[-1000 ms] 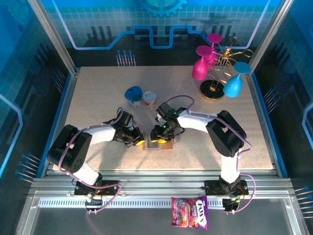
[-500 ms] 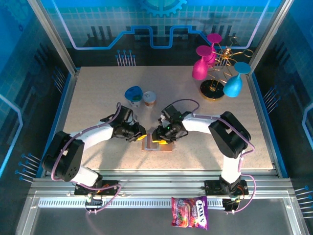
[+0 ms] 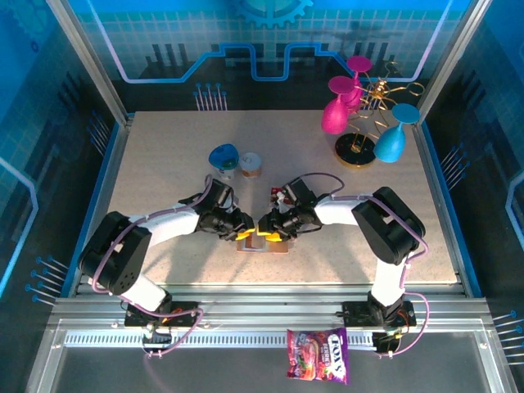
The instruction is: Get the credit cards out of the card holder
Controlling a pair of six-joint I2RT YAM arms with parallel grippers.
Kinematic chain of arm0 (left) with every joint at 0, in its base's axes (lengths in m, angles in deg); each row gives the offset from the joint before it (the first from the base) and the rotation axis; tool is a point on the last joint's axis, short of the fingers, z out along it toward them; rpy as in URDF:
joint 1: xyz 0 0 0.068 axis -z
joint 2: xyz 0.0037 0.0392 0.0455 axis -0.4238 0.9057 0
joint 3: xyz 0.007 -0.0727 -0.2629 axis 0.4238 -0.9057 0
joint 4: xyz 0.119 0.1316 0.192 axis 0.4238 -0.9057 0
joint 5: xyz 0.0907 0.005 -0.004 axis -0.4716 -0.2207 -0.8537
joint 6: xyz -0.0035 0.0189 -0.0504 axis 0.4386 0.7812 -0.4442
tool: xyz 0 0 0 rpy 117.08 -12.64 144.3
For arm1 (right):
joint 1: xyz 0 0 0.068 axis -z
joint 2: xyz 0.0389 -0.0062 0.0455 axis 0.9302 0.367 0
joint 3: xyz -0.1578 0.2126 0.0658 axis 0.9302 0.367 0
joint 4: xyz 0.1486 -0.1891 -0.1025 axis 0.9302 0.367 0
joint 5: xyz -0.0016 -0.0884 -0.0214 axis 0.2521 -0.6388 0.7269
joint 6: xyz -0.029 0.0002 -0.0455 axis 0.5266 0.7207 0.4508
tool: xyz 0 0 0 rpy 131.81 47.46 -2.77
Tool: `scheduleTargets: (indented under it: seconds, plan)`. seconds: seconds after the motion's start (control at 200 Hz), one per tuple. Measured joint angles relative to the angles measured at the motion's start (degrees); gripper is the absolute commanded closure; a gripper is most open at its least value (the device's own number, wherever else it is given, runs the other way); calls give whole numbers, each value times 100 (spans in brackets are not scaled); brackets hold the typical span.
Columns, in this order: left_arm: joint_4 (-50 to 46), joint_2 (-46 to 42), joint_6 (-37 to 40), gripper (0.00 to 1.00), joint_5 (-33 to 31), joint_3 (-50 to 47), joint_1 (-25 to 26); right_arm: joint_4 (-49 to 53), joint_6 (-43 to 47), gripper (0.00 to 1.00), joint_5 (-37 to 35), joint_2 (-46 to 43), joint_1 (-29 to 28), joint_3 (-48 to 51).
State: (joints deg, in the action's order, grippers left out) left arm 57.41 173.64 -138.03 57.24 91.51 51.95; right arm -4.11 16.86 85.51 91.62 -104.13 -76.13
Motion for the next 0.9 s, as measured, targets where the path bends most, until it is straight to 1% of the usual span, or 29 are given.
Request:
scheduleTargets:
  seconds: [0.285,0.6,0.896]
  plan:
    - [151,212,-105,73,0,0,42,-164,-55,57,20,0,2,50]
    - [223,221,-105,75,0,0,52,-208,-105,57,15,-28,7,74]
    - [219,221,-105,75,2,81,52,-122,-105,57,-74,-527,85,133]
